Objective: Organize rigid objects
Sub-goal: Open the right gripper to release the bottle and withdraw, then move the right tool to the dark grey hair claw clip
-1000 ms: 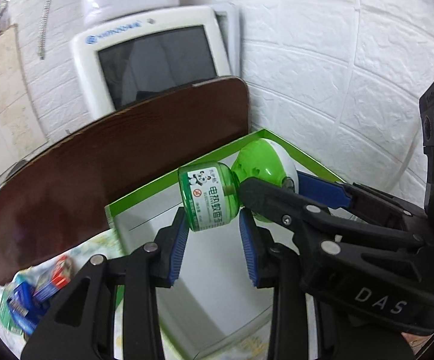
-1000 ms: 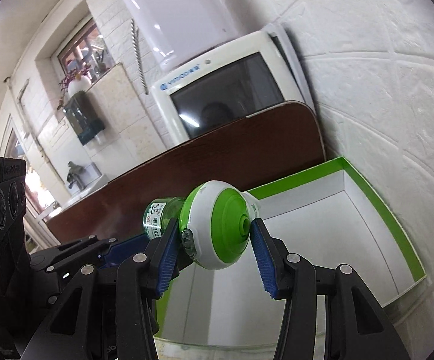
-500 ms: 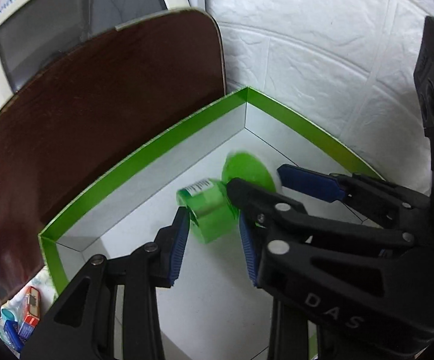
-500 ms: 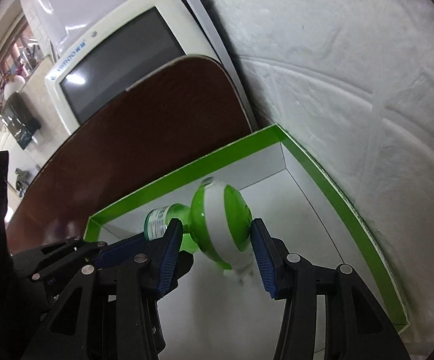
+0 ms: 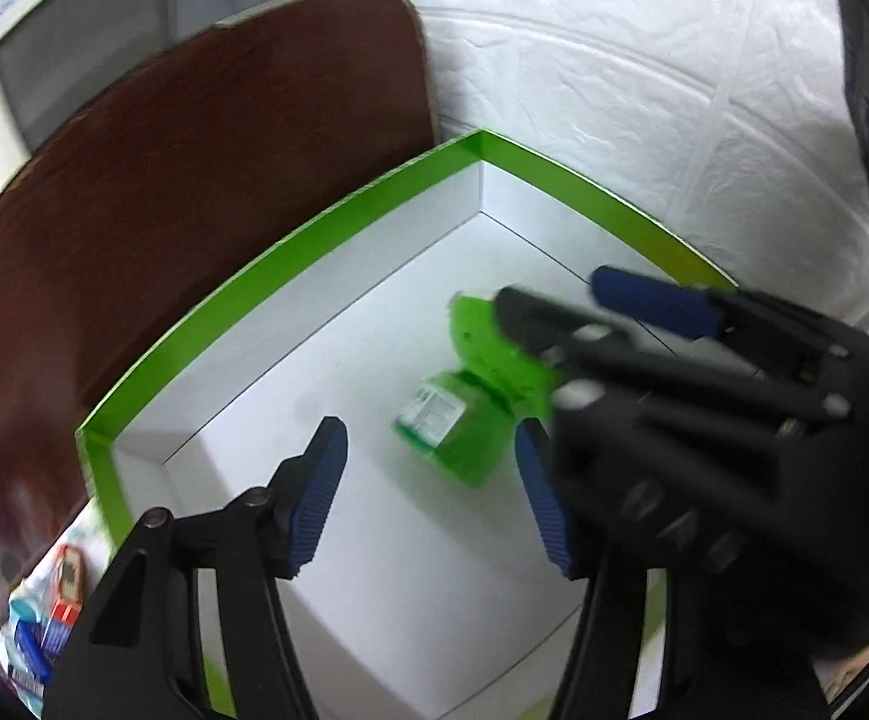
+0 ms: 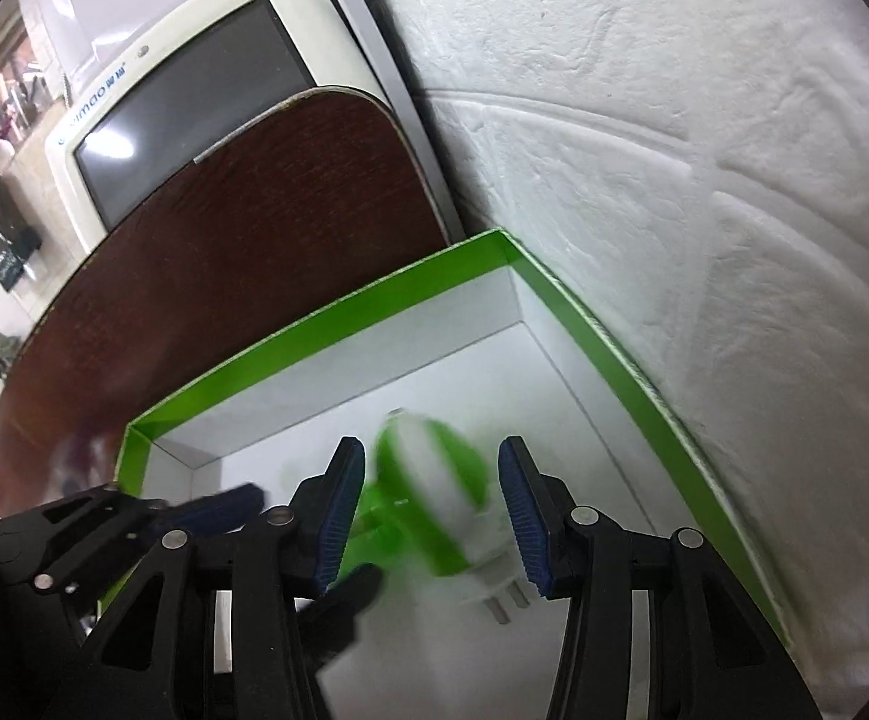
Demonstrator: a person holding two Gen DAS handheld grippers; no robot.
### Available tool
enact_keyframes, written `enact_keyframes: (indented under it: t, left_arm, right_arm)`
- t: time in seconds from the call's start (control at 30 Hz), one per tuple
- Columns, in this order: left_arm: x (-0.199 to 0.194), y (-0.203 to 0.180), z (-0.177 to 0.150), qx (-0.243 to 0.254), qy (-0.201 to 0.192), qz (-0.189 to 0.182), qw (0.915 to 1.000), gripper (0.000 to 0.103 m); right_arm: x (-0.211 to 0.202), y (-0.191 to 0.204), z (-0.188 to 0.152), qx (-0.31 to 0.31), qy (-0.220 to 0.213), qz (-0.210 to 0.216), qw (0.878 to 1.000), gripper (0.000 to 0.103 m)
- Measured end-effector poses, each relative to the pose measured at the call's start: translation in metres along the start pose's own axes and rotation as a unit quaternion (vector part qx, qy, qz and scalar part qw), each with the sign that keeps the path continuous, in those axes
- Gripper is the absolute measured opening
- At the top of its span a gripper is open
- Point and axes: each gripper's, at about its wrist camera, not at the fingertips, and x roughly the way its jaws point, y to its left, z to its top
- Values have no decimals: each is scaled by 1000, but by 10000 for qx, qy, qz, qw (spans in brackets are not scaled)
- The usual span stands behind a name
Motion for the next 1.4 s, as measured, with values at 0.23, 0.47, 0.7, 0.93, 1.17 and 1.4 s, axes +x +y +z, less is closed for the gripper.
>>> enact_keyframes:
  t: [0.23, 0.47, 0.7, 0.93, 1.17, 1.4]
  left_arm:
    - [-57, 24, -38, -308, -477, 264, 9980, 76]
    - [-120, 51, -108, -763, -1026, 705, 9893, 81]
    - [-153, 117, -186, -1778, -1033, 1451, 9678, 81]
    - [-178, 178, -274, -2713, -910, 2137, 9340, 81]
    - [-179, 230, -315, -3415, -929, 2079, 9119, 80]
    - [-175, 260, -334, -3650, -1065, 1961, 9039, 79]
  right_arm:
    - [-43, 12, -7, -203, -325, -34, 9993, 49]
    - [-72, 63, -29, -717, -366, 260, 9964, 49]
    - [-80, 139, -60, -1533, -41, 1007, 9830, 49]
    - [-67, 216, -120, -2263, 646, 1739, 9562, 49]
    - [-47, 272, -166, -2446, 1276, 2164, 9365, 49]
    - [-40, 319, -175, -2295, 1280, 2202, 9394, 49]
